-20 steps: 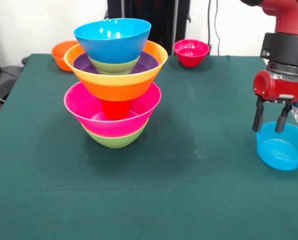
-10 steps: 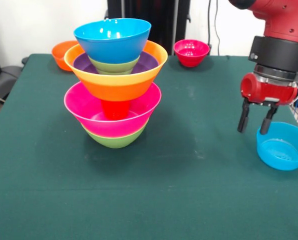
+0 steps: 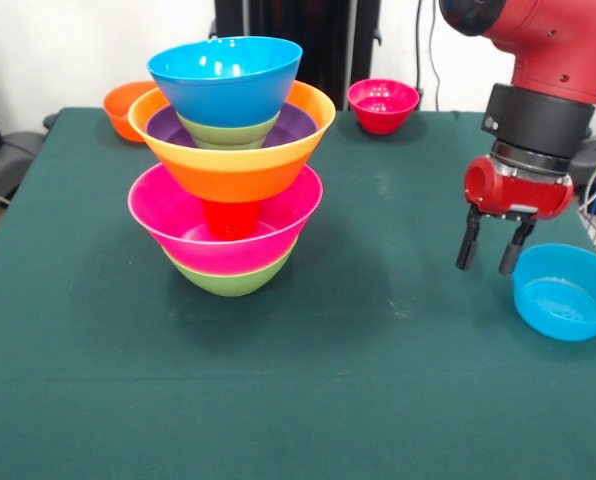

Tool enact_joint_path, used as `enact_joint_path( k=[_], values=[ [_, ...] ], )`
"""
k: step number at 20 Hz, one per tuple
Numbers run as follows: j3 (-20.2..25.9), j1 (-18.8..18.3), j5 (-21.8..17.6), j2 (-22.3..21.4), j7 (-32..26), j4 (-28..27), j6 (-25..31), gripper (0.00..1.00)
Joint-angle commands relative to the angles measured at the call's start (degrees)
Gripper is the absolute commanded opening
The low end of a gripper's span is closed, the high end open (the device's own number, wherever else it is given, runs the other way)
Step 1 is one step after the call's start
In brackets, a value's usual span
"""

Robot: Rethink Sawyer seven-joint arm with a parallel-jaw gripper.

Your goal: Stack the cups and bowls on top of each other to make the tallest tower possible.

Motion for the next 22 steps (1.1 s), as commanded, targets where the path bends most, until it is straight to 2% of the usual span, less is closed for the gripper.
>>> enact_joint_path(
  k=[1, 11, 16, 22],
  values=[
    [4.3, 0.0, 0.7, 2.0, 6.7, -0.9, 3.3, 1.0],
    [5.5, -0.2, 0.5, 1.3, 5.6, -0.5, 4.8, 1.0],
    [4.9, 0.6, 0.0, -1.0, 3.8, -0.1, 9.5, 1.0],
    [5.1, 0.8, -0.4, -3.1, 3.0, 0.0, 12.4, 1.0]
  ],
)
